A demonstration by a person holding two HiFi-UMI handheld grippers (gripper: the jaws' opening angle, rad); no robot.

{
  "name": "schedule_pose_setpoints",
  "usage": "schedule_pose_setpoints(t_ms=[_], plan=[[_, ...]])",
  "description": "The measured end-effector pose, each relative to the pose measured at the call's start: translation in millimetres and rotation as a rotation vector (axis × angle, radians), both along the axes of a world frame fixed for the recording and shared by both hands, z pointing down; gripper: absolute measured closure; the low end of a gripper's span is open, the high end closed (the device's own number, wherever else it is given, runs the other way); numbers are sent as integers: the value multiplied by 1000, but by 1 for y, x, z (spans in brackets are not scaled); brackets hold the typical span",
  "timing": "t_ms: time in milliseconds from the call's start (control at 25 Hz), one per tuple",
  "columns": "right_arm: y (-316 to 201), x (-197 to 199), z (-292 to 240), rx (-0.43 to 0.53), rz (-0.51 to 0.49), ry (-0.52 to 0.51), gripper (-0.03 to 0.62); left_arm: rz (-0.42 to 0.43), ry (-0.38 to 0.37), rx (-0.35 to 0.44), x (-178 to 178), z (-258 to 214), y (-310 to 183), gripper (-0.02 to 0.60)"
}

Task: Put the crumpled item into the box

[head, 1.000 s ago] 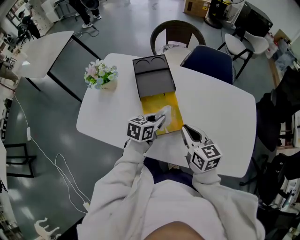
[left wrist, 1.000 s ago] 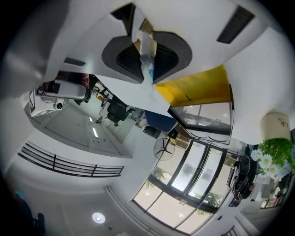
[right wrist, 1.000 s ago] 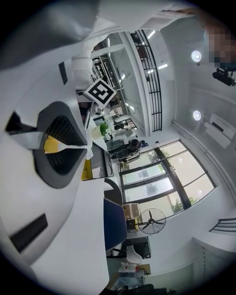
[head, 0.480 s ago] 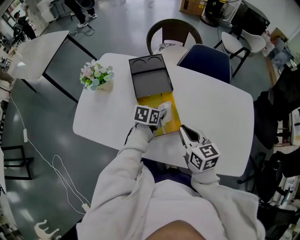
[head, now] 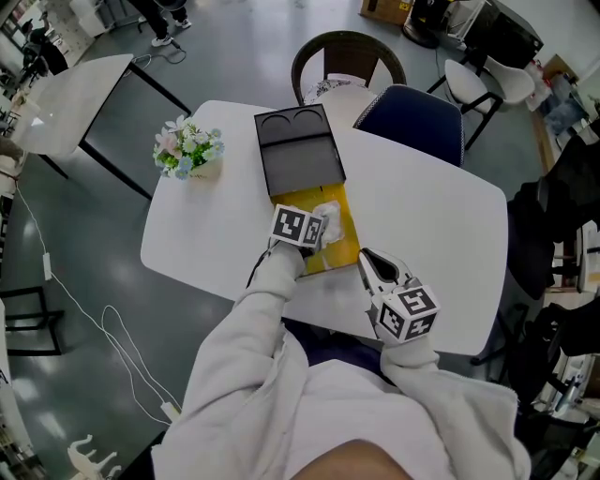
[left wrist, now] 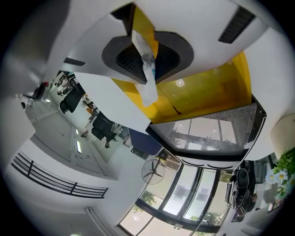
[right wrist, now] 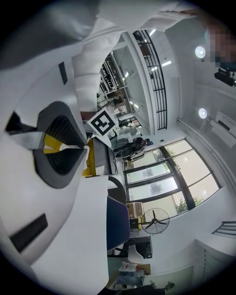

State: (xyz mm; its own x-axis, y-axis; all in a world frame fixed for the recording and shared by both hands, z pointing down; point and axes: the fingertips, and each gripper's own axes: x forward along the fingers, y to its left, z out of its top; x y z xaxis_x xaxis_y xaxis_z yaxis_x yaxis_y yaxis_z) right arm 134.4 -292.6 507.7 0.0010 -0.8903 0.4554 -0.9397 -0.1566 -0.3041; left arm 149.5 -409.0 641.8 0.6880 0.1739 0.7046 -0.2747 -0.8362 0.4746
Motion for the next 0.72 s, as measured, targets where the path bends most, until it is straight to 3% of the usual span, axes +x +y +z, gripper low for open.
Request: schedule_pose_setpoints(t_ms=[320,720], plan=[[-1,5,6,-11,8,-15,551,23,-120,77,4,22,-8,525],[1,13,9,-9,14,-22,551,3,-135,106,7,27,-11,495]])
